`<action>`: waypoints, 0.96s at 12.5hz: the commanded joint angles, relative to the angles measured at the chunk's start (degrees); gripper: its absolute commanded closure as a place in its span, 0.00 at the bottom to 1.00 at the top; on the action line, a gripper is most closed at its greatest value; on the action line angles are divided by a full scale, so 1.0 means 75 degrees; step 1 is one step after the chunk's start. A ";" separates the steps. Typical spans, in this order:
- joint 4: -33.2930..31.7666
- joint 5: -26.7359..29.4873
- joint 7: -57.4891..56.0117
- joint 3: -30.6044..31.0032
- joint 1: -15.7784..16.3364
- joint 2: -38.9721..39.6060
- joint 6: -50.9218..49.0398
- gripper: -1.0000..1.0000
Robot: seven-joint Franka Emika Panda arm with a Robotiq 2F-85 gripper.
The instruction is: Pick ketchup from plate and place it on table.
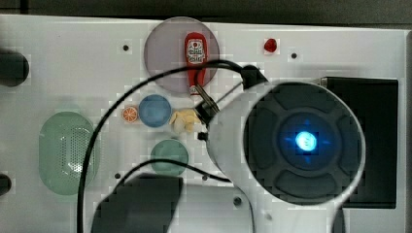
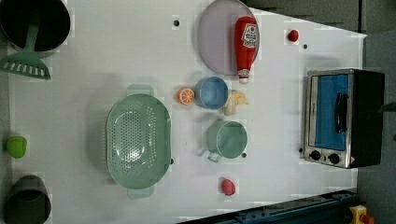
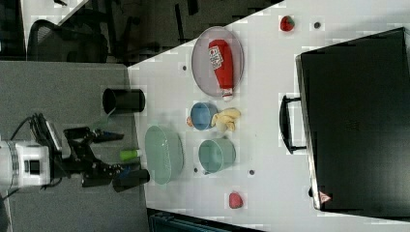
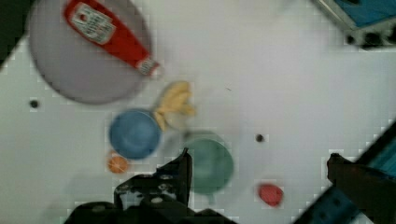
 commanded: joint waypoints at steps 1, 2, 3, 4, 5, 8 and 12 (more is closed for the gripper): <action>-0.0251 -0.0015 -0.0025 0.0244 -0.0001 0.0964 0.0303 0.00; -0.0241 -0.0015 -0.0031 0.0329 0.0006 0.1210 0.0538 0.00; -0.0226 -0.0015 -0.0056 0.0418 0.0020 0.1458 0.0842 0.00; -0.0224 -0.0015 -0.0119 0.0498 0.0036 0.1705 0.1145 0.00; -0.0217 -0.0015 -0.0181 0.0574 0.0054 0.1961 0.1483 0.00; -0.0208 -0.0015 -0.0893 0.0743 0.0070 0.2705 0.2320 0.00; 0.0002 -0.0018 -0.2979 0.0770 0.0102 0.3783 0.3233 0.00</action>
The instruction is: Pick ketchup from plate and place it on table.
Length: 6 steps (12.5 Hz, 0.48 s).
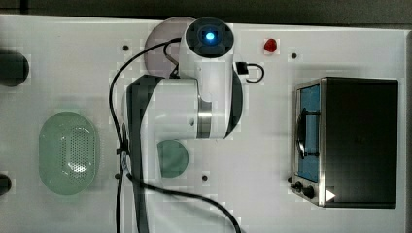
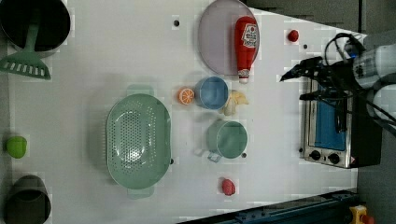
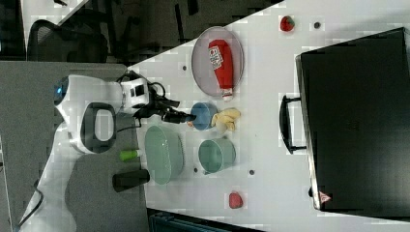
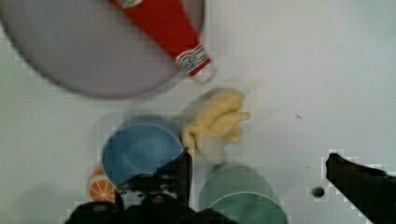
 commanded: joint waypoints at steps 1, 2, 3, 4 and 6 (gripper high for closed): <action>0.0476 -0.0016 -0.2172 0.0109 -0.0080 0.0558 0.0611 0.00; 0.0624 -0.0017 -0.2735 0.0110 -0.0078 0.0883 0.0823 0.00; 0.0765 -0.0017 -0.3243 0.0110 -0.0076 0.1187 0.1011 0.00; 0.0904 -0.0018 -0.3610 0.0110 -0.0076 0.1480 0.1190 0.00; 0.1167 -0.0020 -0.3930 0.0109 -0.0057 0.2000 0.1438 0.00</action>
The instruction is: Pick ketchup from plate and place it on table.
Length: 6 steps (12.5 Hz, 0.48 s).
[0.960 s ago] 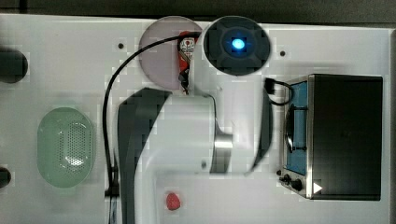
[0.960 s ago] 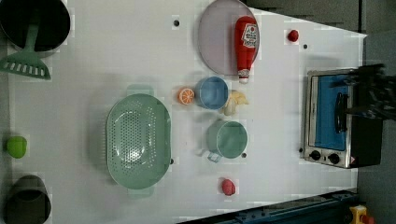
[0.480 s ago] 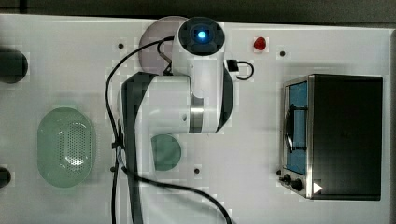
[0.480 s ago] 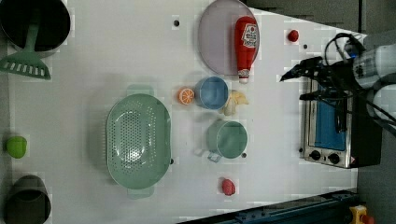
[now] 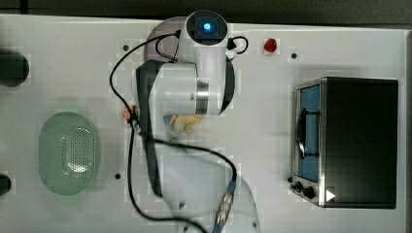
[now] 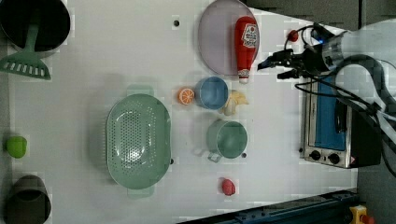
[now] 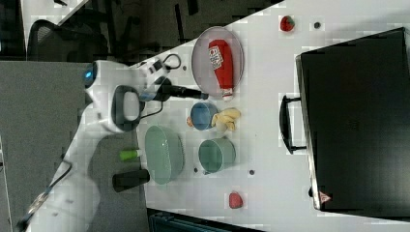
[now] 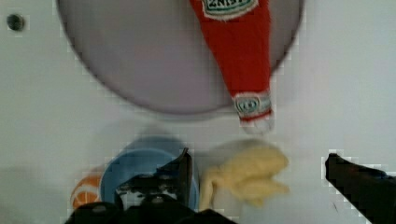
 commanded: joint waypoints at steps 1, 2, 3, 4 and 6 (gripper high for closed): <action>0.0331 -0.0041 -0.1235 0.0010 -0.0041 0.0482 0.0486 0.00; 0.0436 -0.0043 -0.1235 0.0010 -0.0010 0.0696 0.0635 0.00; 0.0540 -0.0049 -0.1235 0.0009 0.0023 0.0915 0.0866 0.00; 0.0649 -0.0061 -0.1235 0.0009 0.0057 0.1140 0.1162 0.00; 0.0849 -0.0226 -0.1241 0.0005 0.0109 0.1594 0.1794 0.00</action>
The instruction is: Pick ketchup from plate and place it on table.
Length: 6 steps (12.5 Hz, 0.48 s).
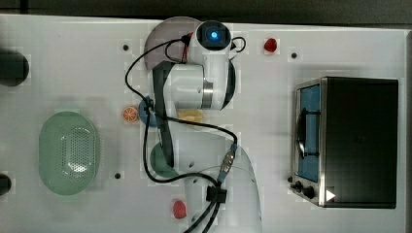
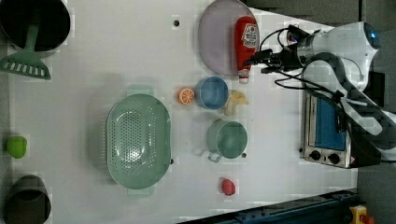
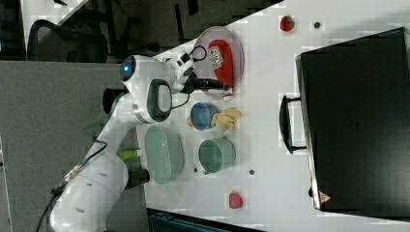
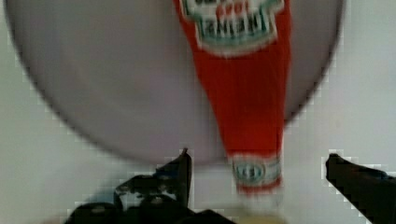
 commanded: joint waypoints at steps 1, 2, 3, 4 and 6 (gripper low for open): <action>0.0576 -0.0246 -0.0504 0.0120 0.0131 0.0403 0.0791 0.00; 0.0659 -0.0422 -0.0502 0.0119 0.0137 0.0607 0.1155 0.00; 0.0725 -0.0584 -0.0503 0.0118 0.0143 0.0797 0.1465 0.00; 0.0762 -0.0687 -0.0504 0.0118 0.0153 0.0957 0.1718 0.00; 0.0772 -0.0802 -0.0505 0.0117 0.0181 0.1194 0.2183 0.00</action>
